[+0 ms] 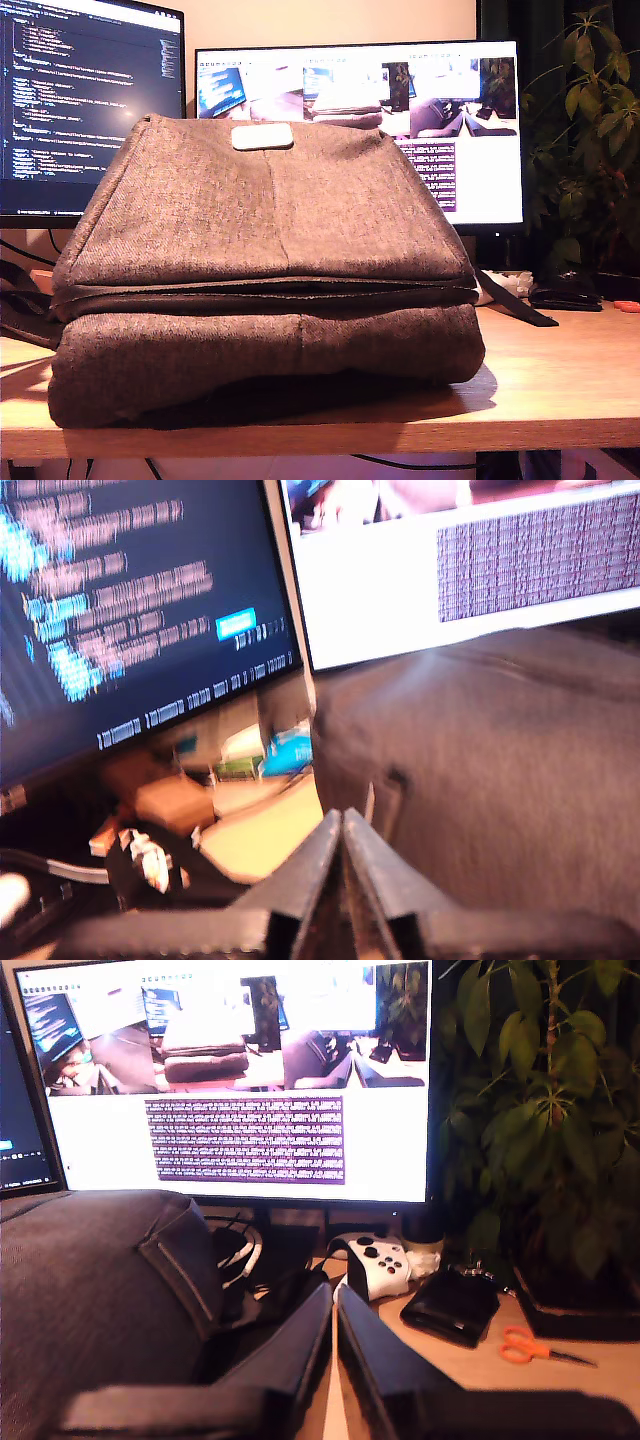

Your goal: Pack the pair of socks inside the grey Google backpack

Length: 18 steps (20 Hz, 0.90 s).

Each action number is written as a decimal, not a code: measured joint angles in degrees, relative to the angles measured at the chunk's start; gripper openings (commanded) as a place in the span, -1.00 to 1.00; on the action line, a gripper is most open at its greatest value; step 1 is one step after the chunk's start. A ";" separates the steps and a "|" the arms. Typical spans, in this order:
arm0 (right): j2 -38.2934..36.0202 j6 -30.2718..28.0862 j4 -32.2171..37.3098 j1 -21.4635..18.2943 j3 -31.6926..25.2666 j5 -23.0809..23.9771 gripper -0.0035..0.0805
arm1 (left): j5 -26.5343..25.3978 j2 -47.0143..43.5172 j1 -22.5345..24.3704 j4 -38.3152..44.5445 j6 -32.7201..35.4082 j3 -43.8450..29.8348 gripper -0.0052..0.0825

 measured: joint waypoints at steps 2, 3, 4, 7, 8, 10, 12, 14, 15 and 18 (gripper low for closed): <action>-1.49 1.09 -0.39 0.00 -2.58 0.74 -0.94 | 0.00 -4.13 0.00 0.02 -0.04 -2.71 -0.93; -1.95 1.29 -0.81 0.00 -3.74 0.79 -0.94 | -0.02 -6.19 0.00 -0.07 -0.04 -3.61 -0.93; -2.43 1.29 -1.31 0.02 -4.81 0.81 -0.94 | -0.26 -8.00 0.00 -0.11 -0.04 -4.31 -0.93; -4.92 2.67 -2.19 0.02 -6.78 1.33 -0.94 | -1.33 -13.29 -0.02 -2.08 -0.04 -6.71 -0.93; -5.92 2.75 -2.51 0.02 -6.91 1.46 -0.94 | -1.46 -14.95 0.00 -3.87 -2.80 -7.13 -0.93; -7.30 2.80 -2.75 0.02 -6.91 1.53 -0.94 | -1.46 -17.40 -0.02 -4.98 -2.89 -7.23 -0.93; -7.78 2.82 -4.96 0.02 -6.88 0.90 -0.94 | -1.40 -19.10 -0.02 -5.84 -3.23 -7.23 -0.93; -7.76 2.82 -7.23 0.02 -6.88 0.87 -0.94 | -1.40 -20.22 -0.02 -8.13 -3.28 -7.23 -0.93; -7.76 2.82 -8.57 0.02 -6.88 0.85 -0.94 | -1.42 -20.41 -0.02 -9.18 -3.82 -7.23 -0.93; -7.76 2.82 -13.99 0.02 -6.88 0.87 -0.94 | -1.42 -20.44 -0.02 -12.76 -3.91 -7.23 -0.93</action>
